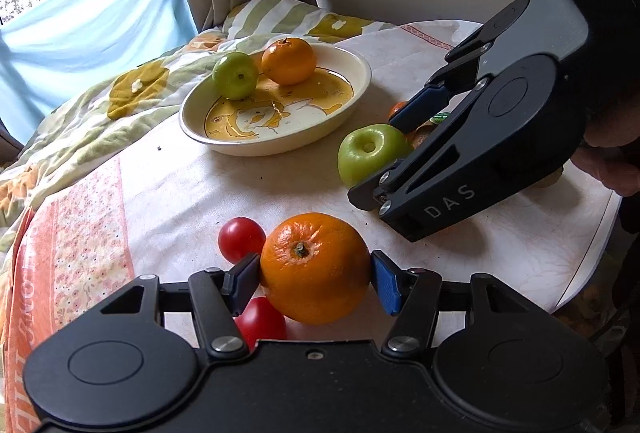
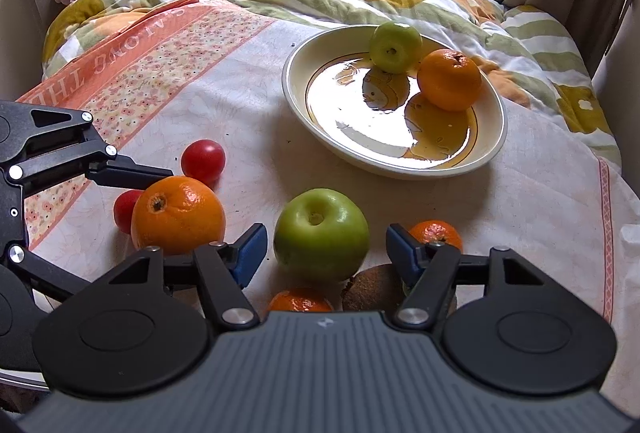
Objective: Organize fruits
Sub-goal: 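Grasp a second green apple with the right tool while the left tool grasps another orange, then lower the orange into the bowl and open the left tool while the right tool carries the apple, then lower the green apple into the bowl and open the right tool, then withdraw both tools and move the left tool toward a small mandarin, then grasp the small mandarin with the left tool while the right tool grasps a large kiwi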
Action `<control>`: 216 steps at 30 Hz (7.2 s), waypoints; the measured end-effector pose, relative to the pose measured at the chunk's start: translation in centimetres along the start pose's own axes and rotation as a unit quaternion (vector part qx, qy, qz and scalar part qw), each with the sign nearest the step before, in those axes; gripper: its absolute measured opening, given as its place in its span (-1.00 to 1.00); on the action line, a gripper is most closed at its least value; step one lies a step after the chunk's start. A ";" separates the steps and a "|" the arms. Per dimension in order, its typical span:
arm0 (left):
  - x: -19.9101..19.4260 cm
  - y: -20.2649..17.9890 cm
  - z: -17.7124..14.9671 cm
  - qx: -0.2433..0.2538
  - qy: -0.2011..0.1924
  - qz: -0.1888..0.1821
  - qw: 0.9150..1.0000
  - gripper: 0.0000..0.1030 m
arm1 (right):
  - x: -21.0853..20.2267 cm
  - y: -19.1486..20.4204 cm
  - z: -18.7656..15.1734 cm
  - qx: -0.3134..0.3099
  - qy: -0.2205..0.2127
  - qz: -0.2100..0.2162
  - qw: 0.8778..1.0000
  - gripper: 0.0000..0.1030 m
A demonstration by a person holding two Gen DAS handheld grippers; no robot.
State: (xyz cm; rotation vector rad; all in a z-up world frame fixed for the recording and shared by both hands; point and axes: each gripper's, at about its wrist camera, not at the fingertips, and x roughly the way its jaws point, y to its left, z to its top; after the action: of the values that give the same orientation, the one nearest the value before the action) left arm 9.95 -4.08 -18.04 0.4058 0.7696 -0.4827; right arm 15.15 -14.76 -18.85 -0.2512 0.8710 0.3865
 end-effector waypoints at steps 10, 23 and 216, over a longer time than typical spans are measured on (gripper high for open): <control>-0.8 0.5 0.0 -0.015 -0.006 0.002 1.000 0.24 | 0.8 0.6 0.1 -0.019 0.014 -0.005 1.000 0.33; -4.8 1.5 1.4 -0.035 -0.042 0.018 0.998 0.24 | -4.2 1.5 2.3 0.006 -0.021 -0.014 1.000 0.33; 0.9 -7.2 3.7 -0.205 0.042 0.058 0.976 -0.20 | -5.6 -8.0 -9.3 0.099 0.024 0.015 0.995 0.28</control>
State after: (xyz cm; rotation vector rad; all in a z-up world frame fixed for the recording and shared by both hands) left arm 8.57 -12.12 -17.57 0.0839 0.8988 -0.1892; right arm 8.89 -26.71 -19.80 -0.0650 0.9544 0.3211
